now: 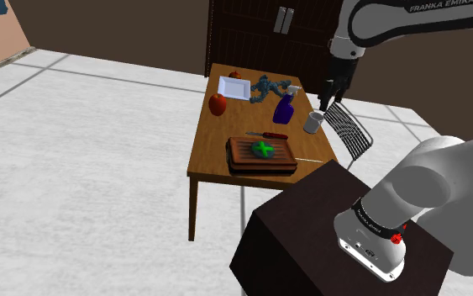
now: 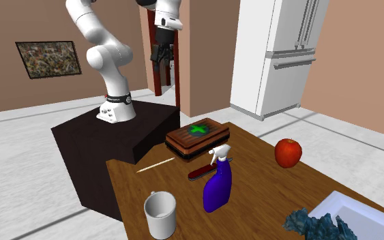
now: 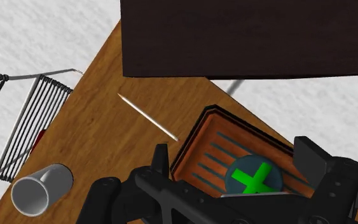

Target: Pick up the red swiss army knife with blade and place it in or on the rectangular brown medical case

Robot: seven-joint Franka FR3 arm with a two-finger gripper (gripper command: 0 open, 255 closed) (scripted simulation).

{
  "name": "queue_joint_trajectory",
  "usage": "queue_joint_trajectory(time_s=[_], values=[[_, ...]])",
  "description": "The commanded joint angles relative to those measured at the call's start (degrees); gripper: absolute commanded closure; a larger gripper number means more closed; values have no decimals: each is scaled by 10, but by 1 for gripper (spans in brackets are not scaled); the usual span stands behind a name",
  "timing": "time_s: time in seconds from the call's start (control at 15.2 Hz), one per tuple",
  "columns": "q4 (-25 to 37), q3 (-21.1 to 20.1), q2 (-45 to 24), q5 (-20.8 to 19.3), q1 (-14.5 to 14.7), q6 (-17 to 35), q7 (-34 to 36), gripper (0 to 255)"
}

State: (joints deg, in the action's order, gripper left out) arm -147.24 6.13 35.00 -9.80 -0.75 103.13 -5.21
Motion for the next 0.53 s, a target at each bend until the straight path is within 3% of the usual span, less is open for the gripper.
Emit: queue_joint_trajectory(time_s=[0.0, 0.46], values=[[-11, 17, -32, -10, 1, 52, -30, 0], [2, 74, -176, -24, 6, 204, -141, 0]])
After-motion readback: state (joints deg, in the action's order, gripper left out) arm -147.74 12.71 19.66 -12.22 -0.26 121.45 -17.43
